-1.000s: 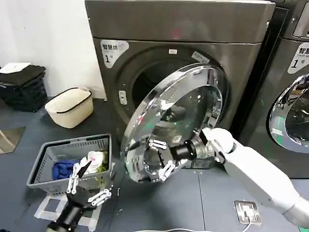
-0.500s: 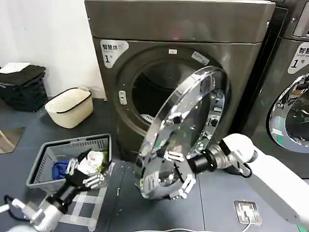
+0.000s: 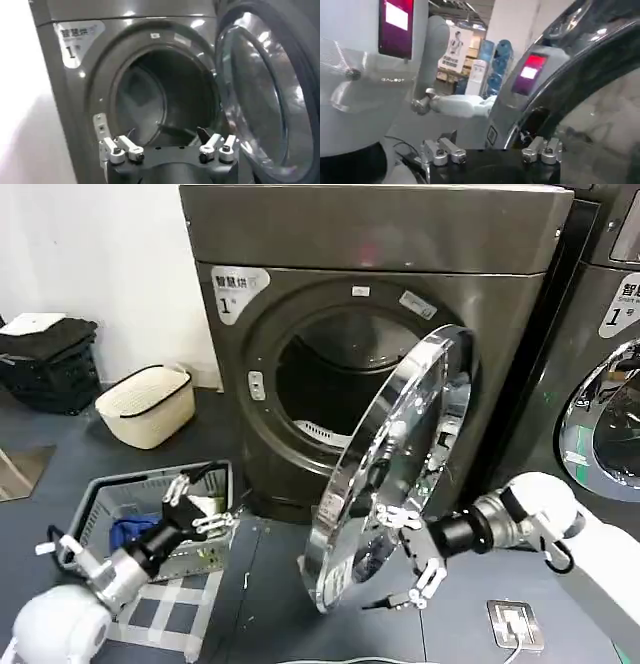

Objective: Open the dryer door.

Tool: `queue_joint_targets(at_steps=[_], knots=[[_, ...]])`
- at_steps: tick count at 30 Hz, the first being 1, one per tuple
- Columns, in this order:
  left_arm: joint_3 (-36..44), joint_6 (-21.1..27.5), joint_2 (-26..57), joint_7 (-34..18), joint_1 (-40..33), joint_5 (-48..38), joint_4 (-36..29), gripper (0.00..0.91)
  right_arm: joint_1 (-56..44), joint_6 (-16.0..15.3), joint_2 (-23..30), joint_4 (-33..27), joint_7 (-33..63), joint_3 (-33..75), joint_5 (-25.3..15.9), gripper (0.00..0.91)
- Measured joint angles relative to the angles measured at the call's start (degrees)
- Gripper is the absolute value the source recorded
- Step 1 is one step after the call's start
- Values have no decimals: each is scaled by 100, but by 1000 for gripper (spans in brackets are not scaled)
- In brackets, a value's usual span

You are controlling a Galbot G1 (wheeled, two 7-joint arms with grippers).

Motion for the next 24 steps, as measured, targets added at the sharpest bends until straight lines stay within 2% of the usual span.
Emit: queue_joint_targets(at_steps=[9,13,16,24], knots=[[571,-127,302,390,-649,-37,339,907,-1159,28,-372,111,37,1191,-8,907],[974,-171,320,545,-941,-21,472,907,-1915,193,-496,180,136,1984,53,907],[1325,-186,300,571,-1171,-8,567,907,-2500,280,-492,182,190,2574,48,907],[2129,-302,206,584,-1821,-52,803,907,-4174,257,-265,339,265,4441,31,907]])
